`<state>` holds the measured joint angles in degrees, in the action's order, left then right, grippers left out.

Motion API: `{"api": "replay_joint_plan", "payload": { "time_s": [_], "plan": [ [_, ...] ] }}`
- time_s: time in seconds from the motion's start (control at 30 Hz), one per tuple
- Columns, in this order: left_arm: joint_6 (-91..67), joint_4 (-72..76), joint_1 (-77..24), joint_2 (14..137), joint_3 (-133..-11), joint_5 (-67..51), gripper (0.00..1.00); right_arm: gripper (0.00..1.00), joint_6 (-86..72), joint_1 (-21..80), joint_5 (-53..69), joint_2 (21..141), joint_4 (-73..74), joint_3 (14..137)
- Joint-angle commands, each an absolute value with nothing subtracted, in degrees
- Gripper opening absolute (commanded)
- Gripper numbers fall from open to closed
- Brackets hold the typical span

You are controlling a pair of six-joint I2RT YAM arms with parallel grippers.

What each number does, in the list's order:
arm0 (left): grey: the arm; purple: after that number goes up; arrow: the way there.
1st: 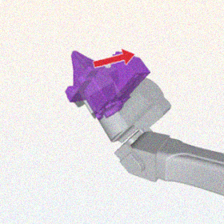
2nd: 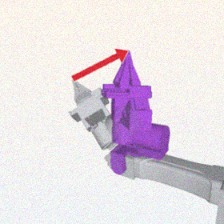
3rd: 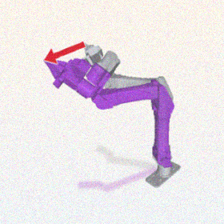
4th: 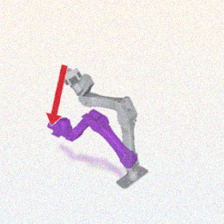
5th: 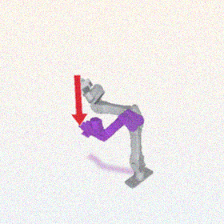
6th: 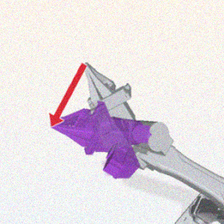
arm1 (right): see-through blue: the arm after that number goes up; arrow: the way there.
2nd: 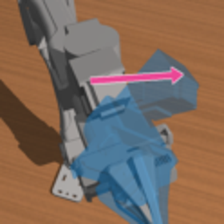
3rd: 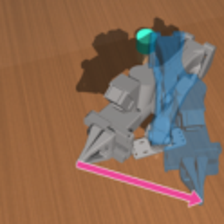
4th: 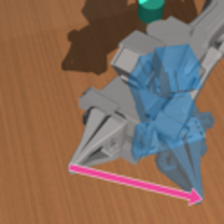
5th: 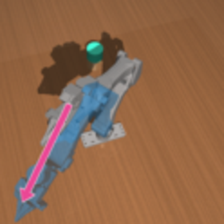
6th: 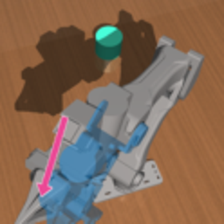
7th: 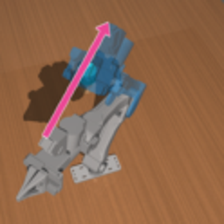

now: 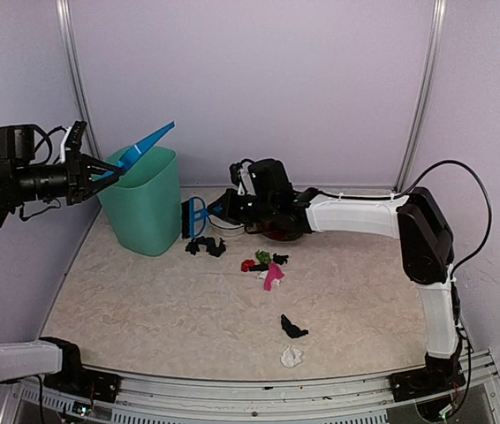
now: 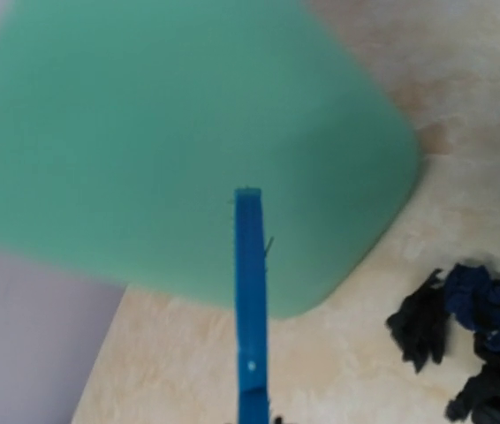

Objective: Sweep away the paper scraps from the table
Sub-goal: Sweep the paper scraps at the center of the board.

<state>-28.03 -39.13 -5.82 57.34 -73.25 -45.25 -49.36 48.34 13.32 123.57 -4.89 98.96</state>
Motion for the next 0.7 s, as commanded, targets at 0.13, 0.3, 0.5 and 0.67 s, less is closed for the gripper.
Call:
{"api": "replay_joint_plan", "payload": {
  "time_s": [0.13, 0.3, 0.5, 0.67],
  "plan": [
    [-23.3, -43.5, -11.9, 56.0, -74.7, -37.9, 0.0, 0.0, -67.0, 50.6, 1.4, 134.6, -5.0, 107.0],
    [-23.2, -44.2, -13.2, 56.0, -73.8, -37.3, 0.0, 0.0, -71.8, 51.0, -1.0, 139.8, -5.5, 110.7],
    [-23.0, -44.5, -15.2, 56.2, -73.6, -36.9, 0.0, 0.0, -75.0, 50.7, -2.3, 145.9, -2.6, 116.7],
    [-22.8, -45.0, -15.3, 56.5, -74.1, -36.6, 0.0, 0.0, -76.2, 49.8, -4.5, 145.2, -1.4, 114.1]
  ]
}}
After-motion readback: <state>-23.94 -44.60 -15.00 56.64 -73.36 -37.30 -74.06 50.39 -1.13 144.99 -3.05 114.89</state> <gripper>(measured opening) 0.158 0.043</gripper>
